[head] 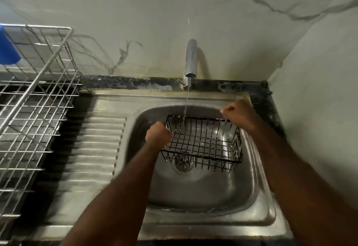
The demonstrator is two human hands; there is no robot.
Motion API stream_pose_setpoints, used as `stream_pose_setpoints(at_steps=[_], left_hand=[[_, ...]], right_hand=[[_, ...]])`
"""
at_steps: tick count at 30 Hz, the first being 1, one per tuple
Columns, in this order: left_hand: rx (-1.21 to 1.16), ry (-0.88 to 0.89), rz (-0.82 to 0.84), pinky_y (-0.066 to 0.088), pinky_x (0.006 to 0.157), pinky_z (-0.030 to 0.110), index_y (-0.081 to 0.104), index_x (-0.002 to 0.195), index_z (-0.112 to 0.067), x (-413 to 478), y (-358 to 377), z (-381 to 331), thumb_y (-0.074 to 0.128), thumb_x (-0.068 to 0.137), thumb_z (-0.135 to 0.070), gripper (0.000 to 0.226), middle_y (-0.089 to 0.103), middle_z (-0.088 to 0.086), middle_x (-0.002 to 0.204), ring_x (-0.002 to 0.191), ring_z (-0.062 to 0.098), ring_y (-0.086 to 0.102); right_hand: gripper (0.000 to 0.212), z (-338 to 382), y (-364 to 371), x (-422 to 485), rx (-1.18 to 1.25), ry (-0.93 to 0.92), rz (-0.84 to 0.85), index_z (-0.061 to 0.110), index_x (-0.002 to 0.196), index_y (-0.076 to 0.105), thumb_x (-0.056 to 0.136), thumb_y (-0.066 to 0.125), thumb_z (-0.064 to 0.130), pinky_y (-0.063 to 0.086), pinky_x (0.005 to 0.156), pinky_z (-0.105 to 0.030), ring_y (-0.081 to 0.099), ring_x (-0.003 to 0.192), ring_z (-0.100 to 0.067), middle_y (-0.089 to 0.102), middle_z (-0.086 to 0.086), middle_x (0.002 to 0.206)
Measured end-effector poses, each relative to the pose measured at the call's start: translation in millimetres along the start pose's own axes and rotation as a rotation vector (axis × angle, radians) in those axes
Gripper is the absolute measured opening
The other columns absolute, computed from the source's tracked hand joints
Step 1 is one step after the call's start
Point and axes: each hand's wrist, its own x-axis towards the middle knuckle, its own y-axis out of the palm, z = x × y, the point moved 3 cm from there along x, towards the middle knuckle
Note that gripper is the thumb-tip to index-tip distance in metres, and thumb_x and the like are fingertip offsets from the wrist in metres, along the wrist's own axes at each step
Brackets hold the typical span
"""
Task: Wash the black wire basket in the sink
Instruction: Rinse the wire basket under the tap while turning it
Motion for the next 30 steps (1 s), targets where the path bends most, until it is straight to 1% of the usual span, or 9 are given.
stream_pose_setpoints(at_steps=[4,6,8,15,17,20,23,26,30], left_hand=[[-0.039,0.06,0.019,0.058,0.088,0.041,0.067,0.111,-0.01,-4.1,-7.7,-9.5,0.053,0.094,-0.024,0.026,0.07,0.011,0.105,0.099,0.031,0.067],[-0.03,0.095,0.024,0.058,0.088,0.043,0.067,0.109,-0.011,-4.6,-11.1,-14.4,0.053,0.095,-0.025,0.024,0.07,0.01,0.103,0.096,0.03,0.068],[-0.028,0.124,0.014,0.058,0.088,0.043,0.066,0.109,-0.012,-7.0,-15.0,-18.5,0.052,0.096,-0.028,0.024,0.07,0.009,0.102,0.095,0.029,0.067],[-0.088,0.162,-0.024,0.059,0.084,0.043,0.067,0.107,-0.013,-11.9,-20.4,-23.2,0.049,0.101,-0.038,0.031,0.071,0.008,0.095,0.086,0.026,0.07],[-0.122,0.182,-0.029,0.059,0.082,0.042,0.067,0.107,-0.015,-13.3,-20.6,-26.9,0.048,0.101,-0.038,0.03,0.071,0.007,0.091,0.082,0.025,0.07],[-0.154,0.214,-0.037,0.059,0.084,0.043,0.066,0.109,-0.015,-15.7,-18.1,-32.8,0.047,0.101,-0.036,0.03,0.071,0.007,0.092,0.083,0.026,0.07],[-0.183,0.229,-0.031,0.057,0.088,0.044,0.064,0.111,-0.014,-21.1,-16.2,-35.7,0.048,0.1,-0.028,0.024,0.07,0.008,0.1,0.091,0.028,0.068],[-0.268,0.248,0.006,0.058,0.086,0.046,0.064,0.11,-0.016,-24.4,-14.0,-36.1,0.051,0.097,-0.019,0.019,0.07,0.008,0.098,0.091,0.028,0.068],[-0.444,0.266,0.115,0.061,0.075,0.05,0.064,0.098,-0.011,-28.7,-4.9,-30.4,0.048,0.092,0.0,0.021,0.068,0.01,0.086,0.079,0.029,0.069]], right_hand=[[0.017,-16.6,-8.5,-24.8,-0.143,0.062,0.006,0.005,0.094,0.063,0.093,0.061,0.022,0.039,0.06,-0.024,0.057,0.074,-0.02,0.062,-0.006,0.088],[0.017,-6.2,-15.4,-30.6,-0.166,-0.014,-0.087,0.007,0.081,0.061,0.094,0.056,0.016,0.038,0.059,-0.025,0.055,0.074,-0.023,0.056,-0.001,0.079],[0.035,6.8,-20.9,-34.4,-0.157,-0.058,-0.134,0.011,0.06,0.05,0.095,0.049,0.011,0.032,0.052,-0.025,0.048,0.062,-0.022,0.05,-0.003,0.063],[0.038,31.0,-20.5,-34.7,-0.166,-0.056,-0.061,0.012,0.063,0.055,0.099,0.045,0.012,0.039,0.056,-0.028,0.052,0.059,-0.019,0.055,-0.008,0.064],[0.028,45.4,-9.4,-34.1,-0.084,-0.081,0.012,0.009,0.086,0.069,0.101,0.045,0.013,0.04,0.061,-0.027,0.055,0.068,-0.017,0.064,-0.011,0.081],[0.027,64.8,6.5,-29.7,0.054,-0.076,0.02,0.008,0.114,0.067,0.1,0.044,0.011,0.045,0.082,-0.027,0.062,0.098,-0.02,0.068,-0.01,0.112],[0.024,77.9,21.3,-21.5,0.209,0.005,-0.006,0.002,0.107,0.068,0.096,0.047,0.005,0.05,0.091,-0.037,0.063,0.101,-0.025,0.069,-0.014,0.106],[0.02,88.2,44.2,-20.3,0.455,0.182,0.122,0.001,0.103,0.065,0.094,0.047,0.004,0.049,0.098,-0.044,0.06,0.098,-0.029,0.063,-0.014,0.098],[0.018,104.2,64.7,-27.6,0.858,0.337,0.103,0.011,0.075,0.051,0.088,0.044,0.0,0.041,0.106,-0.045,0.053,0.091,-0.017,0.057,-0.01,0.104]])
